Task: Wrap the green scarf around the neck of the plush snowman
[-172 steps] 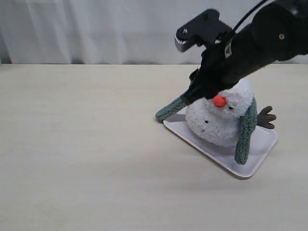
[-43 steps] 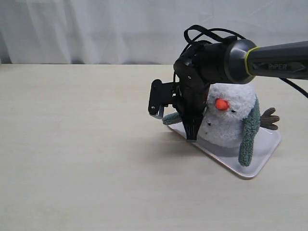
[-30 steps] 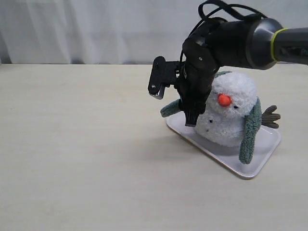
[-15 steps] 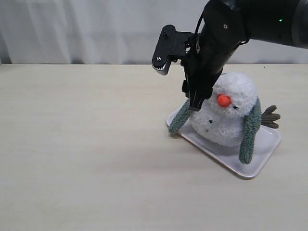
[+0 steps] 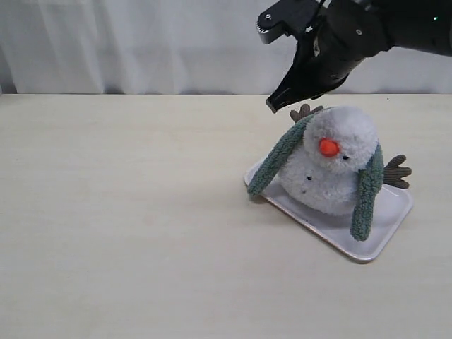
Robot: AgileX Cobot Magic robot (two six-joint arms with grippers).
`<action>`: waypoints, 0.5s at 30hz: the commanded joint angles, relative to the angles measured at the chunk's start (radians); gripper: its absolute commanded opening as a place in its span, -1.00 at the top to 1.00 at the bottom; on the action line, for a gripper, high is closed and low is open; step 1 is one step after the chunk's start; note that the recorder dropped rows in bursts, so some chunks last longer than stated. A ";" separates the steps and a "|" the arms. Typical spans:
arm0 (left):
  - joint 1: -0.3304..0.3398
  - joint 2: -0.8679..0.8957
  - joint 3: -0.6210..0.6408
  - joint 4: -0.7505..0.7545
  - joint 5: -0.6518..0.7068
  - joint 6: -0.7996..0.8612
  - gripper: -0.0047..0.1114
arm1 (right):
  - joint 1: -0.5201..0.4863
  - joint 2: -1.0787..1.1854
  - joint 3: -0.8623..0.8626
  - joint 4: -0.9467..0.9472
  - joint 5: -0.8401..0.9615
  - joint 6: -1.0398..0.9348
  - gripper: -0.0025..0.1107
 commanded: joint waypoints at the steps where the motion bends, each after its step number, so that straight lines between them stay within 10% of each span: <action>1: -0.004 -0.002 0.003 -0.003 -0.007 0.002 0.92 | -0.084 0.060 -0.082 0.215 0.135 -0.064 0.88; 15: -0.004 -0.002 0.003 -0.003 -0.007 0.002 0.92 | -0.134 0.286 -0.321 0.378 0.371 -0.158 0.88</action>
